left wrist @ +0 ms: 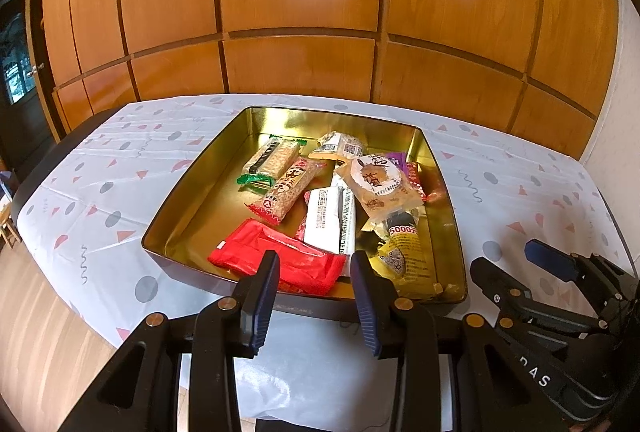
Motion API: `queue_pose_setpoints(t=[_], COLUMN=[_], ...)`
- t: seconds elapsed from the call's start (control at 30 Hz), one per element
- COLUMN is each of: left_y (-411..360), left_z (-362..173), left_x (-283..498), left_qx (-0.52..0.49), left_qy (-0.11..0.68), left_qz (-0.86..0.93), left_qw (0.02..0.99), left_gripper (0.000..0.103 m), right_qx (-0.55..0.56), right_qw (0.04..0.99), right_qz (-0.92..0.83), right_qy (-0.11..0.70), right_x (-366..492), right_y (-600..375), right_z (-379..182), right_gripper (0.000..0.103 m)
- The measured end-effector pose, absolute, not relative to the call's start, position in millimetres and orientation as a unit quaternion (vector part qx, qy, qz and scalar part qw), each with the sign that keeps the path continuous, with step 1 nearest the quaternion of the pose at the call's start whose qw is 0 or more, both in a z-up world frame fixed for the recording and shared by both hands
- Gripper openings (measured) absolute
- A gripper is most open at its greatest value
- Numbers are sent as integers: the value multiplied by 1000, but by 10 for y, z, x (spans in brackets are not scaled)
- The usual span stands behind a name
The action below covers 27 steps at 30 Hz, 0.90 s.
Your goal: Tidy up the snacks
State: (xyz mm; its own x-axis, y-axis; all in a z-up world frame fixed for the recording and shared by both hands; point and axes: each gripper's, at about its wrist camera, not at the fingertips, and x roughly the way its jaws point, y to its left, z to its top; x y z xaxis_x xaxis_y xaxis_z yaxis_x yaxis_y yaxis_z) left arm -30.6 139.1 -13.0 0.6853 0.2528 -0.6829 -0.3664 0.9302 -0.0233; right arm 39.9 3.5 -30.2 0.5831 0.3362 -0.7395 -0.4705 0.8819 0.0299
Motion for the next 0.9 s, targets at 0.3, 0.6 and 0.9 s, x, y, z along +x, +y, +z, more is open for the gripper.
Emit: queue_pose_setpoints(t=[0.3,0.6,0.9], left_y=[1408,1402,1395], left_z=[-108,-115,-99], left_x=[-316,-301,-304], left_qx=[-81,-71,-72], left_qy=[353,358,354], left_qz=[179,202,206], left_qw=[915,909,910], left_gripper=[38,38,38], right_qx=[-88,-89,-86], right_qw=[883,882,881], right_qz=[231,232,232], right_qy=[399,401,402], right_x=[395,394,398], right_y=[63,72,64], right_z=[-327,-343,-354], right_gripper=[65,66,66])
